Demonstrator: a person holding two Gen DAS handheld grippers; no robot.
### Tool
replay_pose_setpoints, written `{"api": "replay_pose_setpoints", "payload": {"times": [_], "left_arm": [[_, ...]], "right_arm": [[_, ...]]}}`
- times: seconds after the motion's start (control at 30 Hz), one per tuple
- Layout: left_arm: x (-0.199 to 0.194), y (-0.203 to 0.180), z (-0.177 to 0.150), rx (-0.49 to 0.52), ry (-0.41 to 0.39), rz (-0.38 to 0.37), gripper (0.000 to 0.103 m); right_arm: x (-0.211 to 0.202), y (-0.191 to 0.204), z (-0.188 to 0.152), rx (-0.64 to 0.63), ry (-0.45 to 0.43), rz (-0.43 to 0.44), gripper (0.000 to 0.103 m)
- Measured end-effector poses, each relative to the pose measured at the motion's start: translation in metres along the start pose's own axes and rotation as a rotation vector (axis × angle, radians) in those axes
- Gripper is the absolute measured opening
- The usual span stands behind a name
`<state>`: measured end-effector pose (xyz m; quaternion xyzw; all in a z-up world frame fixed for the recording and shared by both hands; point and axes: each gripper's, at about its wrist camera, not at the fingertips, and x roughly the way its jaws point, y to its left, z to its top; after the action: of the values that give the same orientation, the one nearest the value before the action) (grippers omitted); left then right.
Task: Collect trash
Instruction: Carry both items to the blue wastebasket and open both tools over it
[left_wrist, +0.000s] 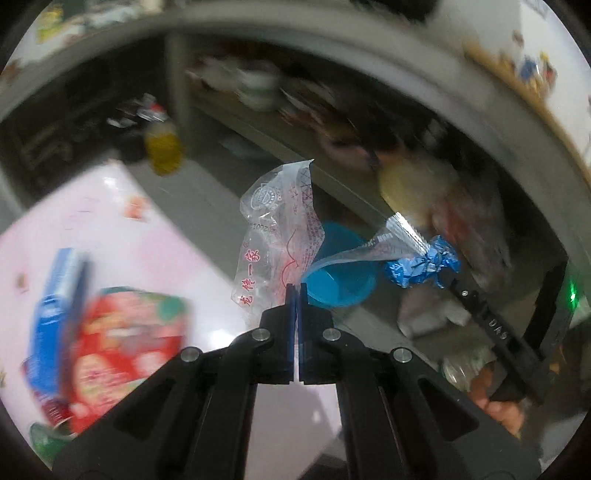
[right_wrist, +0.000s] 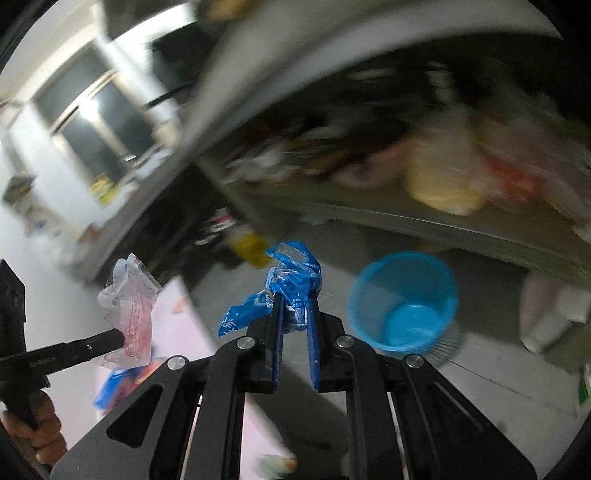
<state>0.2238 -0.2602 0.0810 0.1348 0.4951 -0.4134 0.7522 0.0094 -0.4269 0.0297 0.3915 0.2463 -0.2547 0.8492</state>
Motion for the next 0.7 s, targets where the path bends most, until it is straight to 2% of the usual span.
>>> {"api": "replay_pose_setpoints", "payload": {"times": [0.17,0.27,0.4,0.6,0.63,0.7], "left_arm": [[0.083,-0.052,0.024,0.071,0.147,-0.013,0.000],[0.134,-0.067,0.032,0.084,0.229,-0.010,0.000],[0.193,-0.071,0.041,0.057,0.325,0.009,0.000],[0.254,-0.069,0.067,0.014,0.375,0.039,0.000],[0.262,-0.070,0.074,0.006,0.364,0.041,0.006],[0.275,-0.073,0.086,0.004,0.340,0.033,0.033]], "right_arm": [[0.023,-0.066,-0.007,0.099,0.020,-0.117,0.012],[0.046,-0.097,-0.011,0.128,0.056,-0.172,0.012],[0.080,-0.108,-0.017,0.138,0.099,-0.221,0.012],[0.148,-0.119,-0.003,0.132,0.114,-0.259,0.012],[0.160,-0.122,-0.001,0.130,0.110,-0.269,0.015],[0.192,-0.125,0.002,0.092,0.127,-0.303,0.020]]}}
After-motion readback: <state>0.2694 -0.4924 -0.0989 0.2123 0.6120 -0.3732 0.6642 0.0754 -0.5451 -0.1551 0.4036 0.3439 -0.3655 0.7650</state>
